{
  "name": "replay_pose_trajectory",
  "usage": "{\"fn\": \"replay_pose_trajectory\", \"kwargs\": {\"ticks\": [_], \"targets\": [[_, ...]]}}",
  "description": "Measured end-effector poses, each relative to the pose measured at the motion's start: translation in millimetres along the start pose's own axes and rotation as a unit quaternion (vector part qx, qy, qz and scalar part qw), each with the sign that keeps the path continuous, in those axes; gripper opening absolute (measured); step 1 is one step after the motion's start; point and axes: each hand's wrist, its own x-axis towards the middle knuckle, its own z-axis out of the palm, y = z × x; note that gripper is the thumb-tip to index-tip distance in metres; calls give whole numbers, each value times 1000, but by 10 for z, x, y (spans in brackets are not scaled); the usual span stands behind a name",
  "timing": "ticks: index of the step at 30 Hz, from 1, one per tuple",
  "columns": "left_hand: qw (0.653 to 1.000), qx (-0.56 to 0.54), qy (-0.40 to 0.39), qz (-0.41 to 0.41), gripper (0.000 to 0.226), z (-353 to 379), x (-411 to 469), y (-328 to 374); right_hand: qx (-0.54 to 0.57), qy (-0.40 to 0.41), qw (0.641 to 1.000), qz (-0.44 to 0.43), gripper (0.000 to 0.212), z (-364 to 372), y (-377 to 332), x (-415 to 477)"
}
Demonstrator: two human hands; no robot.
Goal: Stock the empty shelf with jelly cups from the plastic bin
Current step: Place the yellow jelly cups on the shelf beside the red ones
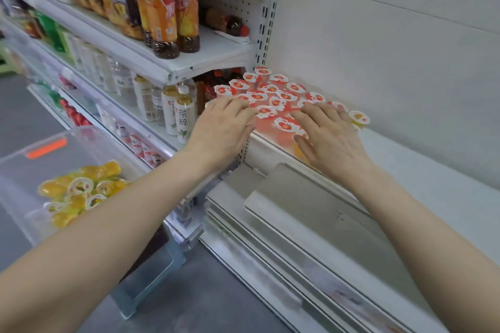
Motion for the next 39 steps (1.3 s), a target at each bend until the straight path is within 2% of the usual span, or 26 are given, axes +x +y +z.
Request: {"fn": "replay_pose_trajectory", "kwargs": {"ticks": [8, 15, 23, 27, 33, 36, 39], "targets": [[996, 66, -29, -49, 36, -344, -907, -1226, 57, 3, 996, -65, 46, 347, -1300, 792], [983, 73, -67, -152, 39, -497, -1960, -2024, 172, -14, 978, -116, 43, 873, -2512, 1178], [930, 45, -139, -338, 46, -290, -2959, -2431, 239, -114, 944, -195, 46, 1643, -3382, 1371], [892, 40, -187, -409, 38, -86, -3273, -2558, 256, -187, 919, -236, 47, 2105, -3619, 1488], [869, 53, -216, -442, 34, 225, -3440, -2659, 225, -352, 859, -294, 62, 2779, -3940, 1778], [868, 54, -206, -449, 33, 270, -3428, -2677, 179, -408, 847, -289, 65, 3053, -4155, 1916], [869, 58, -203, -447, 32, 278, -3447, -2678, 128, -427, 845, -294, 55, 3243, -4329, 1953]]}}
